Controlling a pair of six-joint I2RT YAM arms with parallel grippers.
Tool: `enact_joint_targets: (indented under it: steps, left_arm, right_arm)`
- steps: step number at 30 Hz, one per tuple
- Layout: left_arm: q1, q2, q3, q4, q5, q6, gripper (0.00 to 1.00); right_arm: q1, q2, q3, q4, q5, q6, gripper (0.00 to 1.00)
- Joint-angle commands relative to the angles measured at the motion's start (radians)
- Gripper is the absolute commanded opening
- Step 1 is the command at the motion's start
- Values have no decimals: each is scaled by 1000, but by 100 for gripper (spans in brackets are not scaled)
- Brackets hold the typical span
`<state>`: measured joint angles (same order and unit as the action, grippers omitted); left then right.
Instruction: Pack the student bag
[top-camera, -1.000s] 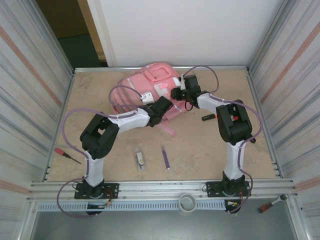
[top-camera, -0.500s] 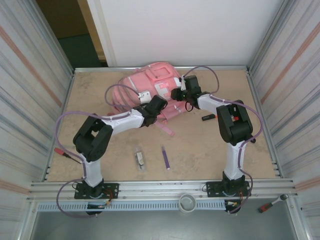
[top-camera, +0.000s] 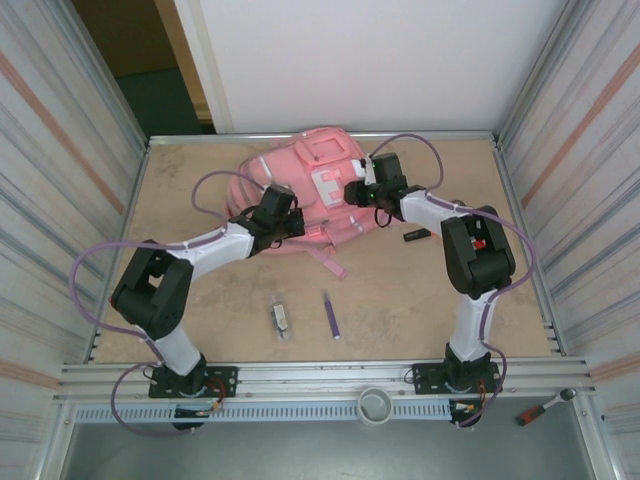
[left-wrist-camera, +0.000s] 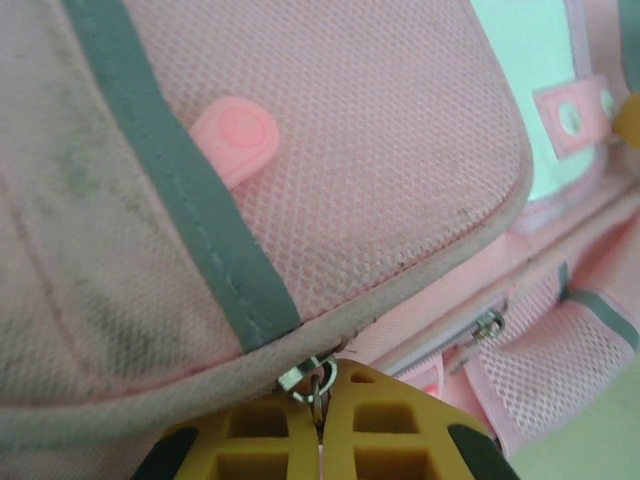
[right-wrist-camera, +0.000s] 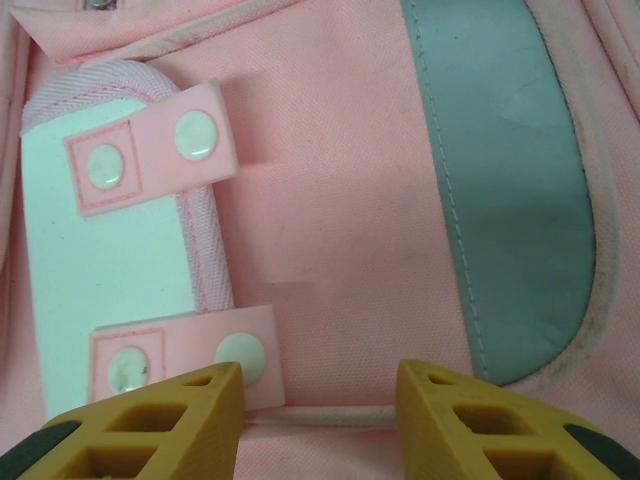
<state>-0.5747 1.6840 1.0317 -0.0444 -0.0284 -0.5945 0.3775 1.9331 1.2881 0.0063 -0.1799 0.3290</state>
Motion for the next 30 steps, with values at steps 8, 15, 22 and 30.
enact_joint_targets:
  steps: [8,15,22,30]
  left_arm:
    - [-9,-27,-3,48,232,64,0]
    - [-22,-57,-21,-21,125,129,0]
    - [-48,-53,-38,-24,68,150,0]
    - [-54,-55,-50,-17,56,161,0]
  right_arm:
    - [36,-125,-33,-52,-121,32,45]
    - [118,-69,26,7,-201,139,51]
    - [125,1,56,28,-196,288,55]
    - [138,51,89,-3,-139,308,53]
